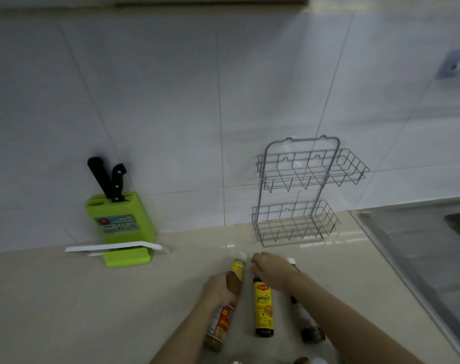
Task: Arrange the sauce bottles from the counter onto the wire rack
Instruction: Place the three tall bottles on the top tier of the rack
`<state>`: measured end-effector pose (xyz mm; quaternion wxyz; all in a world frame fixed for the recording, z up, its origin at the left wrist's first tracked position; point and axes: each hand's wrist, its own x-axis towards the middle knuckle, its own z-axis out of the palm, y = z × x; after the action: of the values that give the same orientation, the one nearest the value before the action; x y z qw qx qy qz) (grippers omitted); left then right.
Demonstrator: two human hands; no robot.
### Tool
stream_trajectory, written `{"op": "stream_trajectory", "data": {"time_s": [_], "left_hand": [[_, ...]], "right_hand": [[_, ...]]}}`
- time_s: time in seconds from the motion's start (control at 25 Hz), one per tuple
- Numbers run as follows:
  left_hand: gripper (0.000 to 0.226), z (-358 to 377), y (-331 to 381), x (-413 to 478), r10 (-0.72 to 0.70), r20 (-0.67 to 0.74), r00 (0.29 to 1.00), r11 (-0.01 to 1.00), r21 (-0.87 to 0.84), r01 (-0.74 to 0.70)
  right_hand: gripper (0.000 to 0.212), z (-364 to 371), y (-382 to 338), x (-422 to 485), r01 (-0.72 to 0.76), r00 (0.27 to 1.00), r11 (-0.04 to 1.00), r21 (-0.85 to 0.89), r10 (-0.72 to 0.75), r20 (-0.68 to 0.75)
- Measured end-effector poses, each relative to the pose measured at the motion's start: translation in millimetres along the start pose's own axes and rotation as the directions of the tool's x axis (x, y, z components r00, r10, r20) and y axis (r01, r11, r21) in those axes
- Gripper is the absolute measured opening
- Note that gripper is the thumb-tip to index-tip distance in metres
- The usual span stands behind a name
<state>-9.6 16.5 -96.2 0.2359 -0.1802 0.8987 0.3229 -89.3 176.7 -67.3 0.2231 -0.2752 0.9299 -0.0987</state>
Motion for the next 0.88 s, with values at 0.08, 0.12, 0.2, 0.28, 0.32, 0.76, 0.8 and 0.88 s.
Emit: {"op": "stream_trajectory", "data": {"time_s": [0.08, 0.12, 0.2, 0.28, 0.32, 0.76, 0.8, 0.88], "left_hand": [[0.054, -13.3, 1.6, -3.9, 0.072, -0.021, 0.997, 0.994, -0.086, -0.073], [0.055, -22.7, 5.1, -7.4, 0.134, -0.040, 0.990, 0.979, -0.152, -0.138], [0.061, -46.7, 20.7, -19.1, 0.276, -0.098, 0.956, 0.922, -0.256, -0.292], [0.067, -72.1, 45.5, -33.0, 0.409, -0.169, 0.897, 0.855, -0.274, -0.441], [0.068, -82.6, 58.7, -39.6, 0.458, -0.213, 0.863, 0.821, -0.269, -0.503], [0.049, -125.5, 143.3, -47.0, 0.243, -0.392, 0.887, 0.355, -0.815, -0.458], [0.055, -120.2, 149.1, -41.2, 0.238, -0.356, 0.904, 0.375, -0.825, -0.424], [0.063, -112.1, 162.3, -28.7, 0.251, -0.284, 0.925, 0.393, -0.844, -0.365]], "right_hand": [[0.039, -10.2, -0.9, 0.9, -0.016, 1.000, 0.999, 0.032, 0.017, -0.025], [0.040, -18.1, -2.1, -0.7, -0.019, 0.998, 0.995, 0.096, 0.024, -0.054], [0.035, -40.2, -8.2, -6.9, 0.023, 0.992, 0.929, 0.368, 0.023, -0.121], [0.024, -69.5, -20.7, -17.5, 0.134, 0.977, 0.772, 0.621, 0.002, -0.213], [0.024, -85.3, -26.1, -23.2, 0.182, 0.964, 0.702, 0.688, 0.009, -0.265], [0.016, -271.1, -26.4, -85.4, 0.352, 0.658, 0.881, 0.317, 0.008, -0.753], [0.016, -282.8, -23.5, -85.9, 0.349, 0.639, 0.879, 0.326, 0.031, -0.769], [0.025, -299.4, -16.8, -83.0, 0.349, 0.589, 0.871, 0.346, 0.083, -0.804]]}}
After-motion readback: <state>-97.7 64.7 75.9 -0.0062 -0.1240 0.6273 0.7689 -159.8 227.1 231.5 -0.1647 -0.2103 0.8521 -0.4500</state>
